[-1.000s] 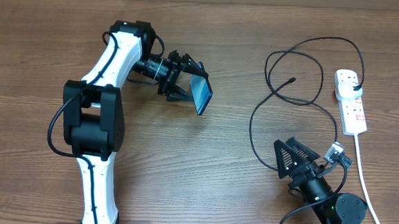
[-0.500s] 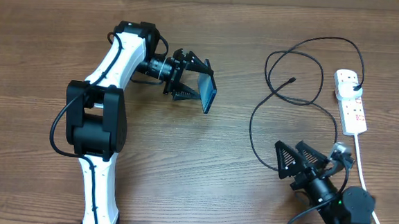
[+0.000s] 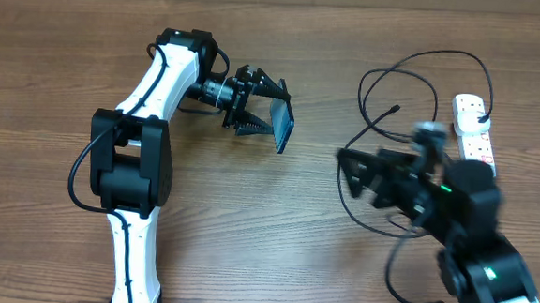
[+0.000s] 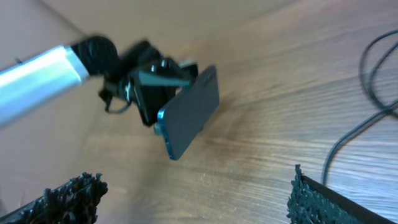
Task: Plug charger to phone and switch on socket
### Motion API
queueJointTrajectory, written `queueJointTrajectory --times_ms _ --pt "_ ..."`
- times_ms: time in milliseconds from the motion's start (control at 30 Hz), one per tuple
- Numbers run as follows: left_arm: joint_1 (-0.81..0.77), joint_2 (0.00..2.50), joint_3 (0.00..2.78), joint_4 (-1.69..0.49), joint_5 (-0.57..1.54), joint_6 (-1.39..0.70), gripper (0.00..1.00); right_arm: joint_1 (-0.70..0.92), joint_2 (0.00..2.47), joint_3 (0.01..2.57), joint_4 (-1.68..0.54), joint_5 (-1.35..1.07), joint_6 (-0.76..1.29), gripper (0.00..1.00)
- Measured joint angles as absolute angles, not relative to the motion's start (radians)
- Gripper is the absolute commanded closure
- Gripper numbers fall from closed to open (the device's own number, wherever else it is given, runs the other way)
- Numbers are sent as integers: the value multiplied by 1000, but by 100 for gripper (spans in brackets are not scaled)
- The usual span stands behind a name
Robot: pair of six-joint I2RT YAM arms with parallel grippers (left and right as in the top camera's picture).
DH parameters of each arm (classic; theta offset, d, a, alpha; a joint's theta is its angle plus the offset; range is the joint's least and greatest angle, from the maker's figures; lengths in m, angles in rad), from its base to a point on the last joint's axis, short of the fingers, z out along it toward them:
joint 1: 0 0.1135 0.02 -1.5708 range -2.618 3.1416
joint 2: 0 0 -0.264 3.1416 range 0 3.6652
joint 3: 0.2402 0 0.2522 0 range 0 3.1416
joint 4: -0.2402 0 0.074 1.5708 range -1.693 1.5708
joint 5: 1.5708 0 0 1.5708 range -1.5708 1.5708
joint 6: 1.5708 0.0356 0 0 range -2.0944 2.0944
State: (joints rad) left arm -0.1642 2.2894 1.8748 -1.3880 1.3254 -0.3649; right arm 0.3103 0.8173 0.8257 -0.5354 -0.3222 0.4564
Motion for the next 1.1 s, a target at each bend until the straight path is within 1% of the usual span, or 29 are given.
queueJointTrajectory --times_ms 133,233,300,633,767,867,1100 --pt "-164 2289 1875 -1388 1325 -363 36 497 954 864 -516 -145 450 0" --pt "-164 2289 1875 -1387 1325 -363 36 636 1061 870 -416 9 447 0" --pt "-164 2289 1875 -1385 1325 -362 36 669 1100 871 -362 36 447 0" --pt "-164 2289 1875 -1383 1327 -358 35 694 1313 880 -135 49 448 1" --pt "-164 2289 1875 -1383 1328 -355 36 694 1399 881 -52 89 448 10" --pt "-164 2289 1875 -1384 1328 -345 36 694 1442 881 -9 115 445 14" --pt "-164 2289 1875 -1383 1328 -336 36 694 1515 881 90 172 443 27"
